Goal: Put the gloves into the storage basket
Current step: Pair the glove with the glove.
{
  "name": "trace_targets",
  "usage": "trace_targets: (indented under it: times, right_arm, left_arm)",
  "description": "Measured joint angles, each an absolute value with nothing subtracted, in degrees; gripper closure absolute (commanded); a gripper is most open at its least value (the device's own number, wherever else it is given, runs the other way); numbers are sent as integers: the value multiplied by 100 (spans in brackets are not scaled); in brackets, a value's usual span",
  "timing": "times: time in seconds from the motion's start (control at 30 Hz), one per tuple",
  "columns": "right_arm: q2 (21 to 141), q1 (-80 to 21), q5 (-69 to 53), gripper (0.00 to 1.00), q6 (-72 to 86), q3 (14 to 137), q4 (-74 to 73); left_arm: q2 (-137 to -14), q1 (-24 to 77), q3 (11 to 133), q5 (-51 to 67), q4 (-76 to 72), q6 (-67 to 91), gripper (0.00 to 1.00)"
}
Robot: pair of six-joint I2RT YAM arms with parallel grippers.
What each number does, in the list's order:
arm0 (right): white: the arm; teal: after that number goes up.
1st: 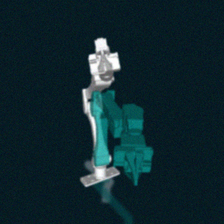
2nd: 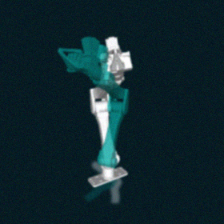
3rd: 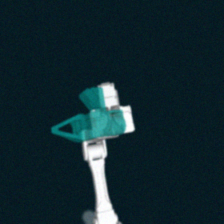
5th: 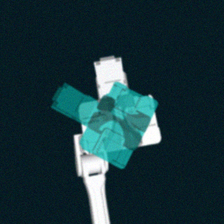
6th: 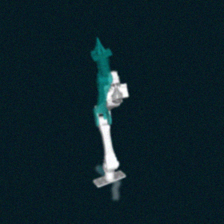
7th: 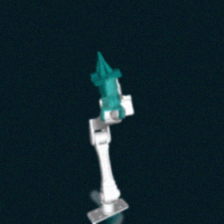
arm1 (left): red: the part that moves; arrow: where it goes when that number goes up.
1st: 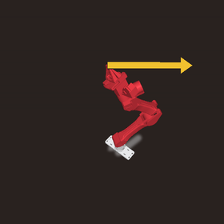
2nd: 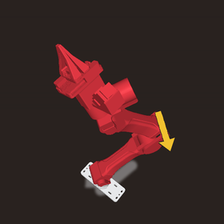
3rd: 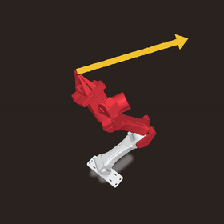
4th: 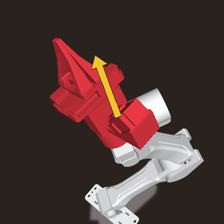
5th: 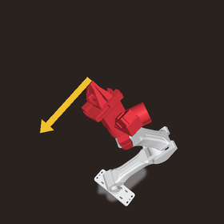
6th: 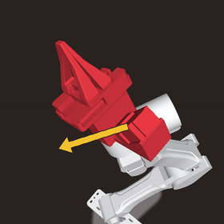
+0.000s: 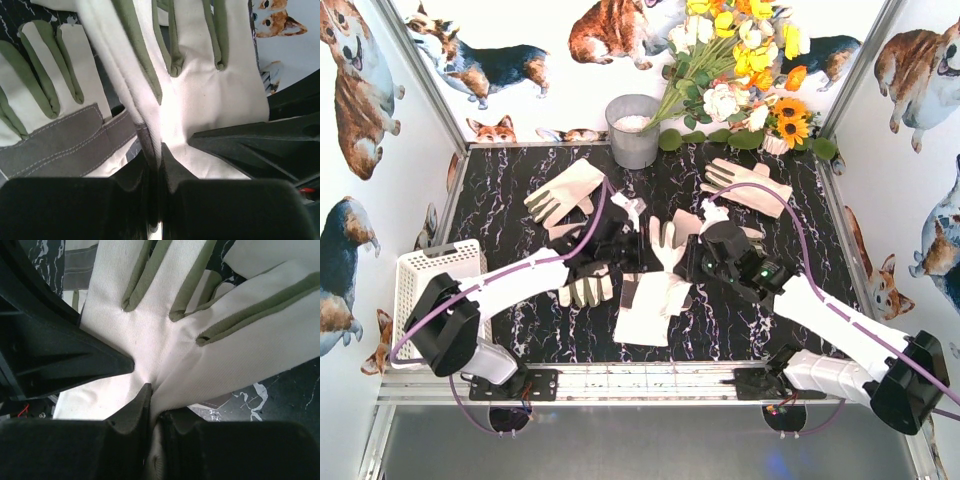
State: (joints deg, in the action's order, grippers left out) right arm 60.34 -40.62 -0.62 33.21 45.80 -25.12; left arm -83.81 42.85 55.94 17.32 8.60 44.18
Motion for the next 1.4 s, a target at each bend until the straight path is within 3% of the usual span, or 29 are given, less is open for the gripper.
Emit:
trace_targets:
  times: [0.53,0.93,1.4]
  right_arm:
    - [6211,-4073,-327,100,3326,4309,-2724]
    - [6329,-4143,-434,100,3448,4058,-2338]
    - [7384,-4469,-471,100,3651,3885,-1393]
  left_arm:
    - [-8394,5170,4724,364,-56,4788,100]
    - [-8394,5354,4821,-237,355,4840,100]
    - [-8342,5380,4281,-744,423,4862,100]
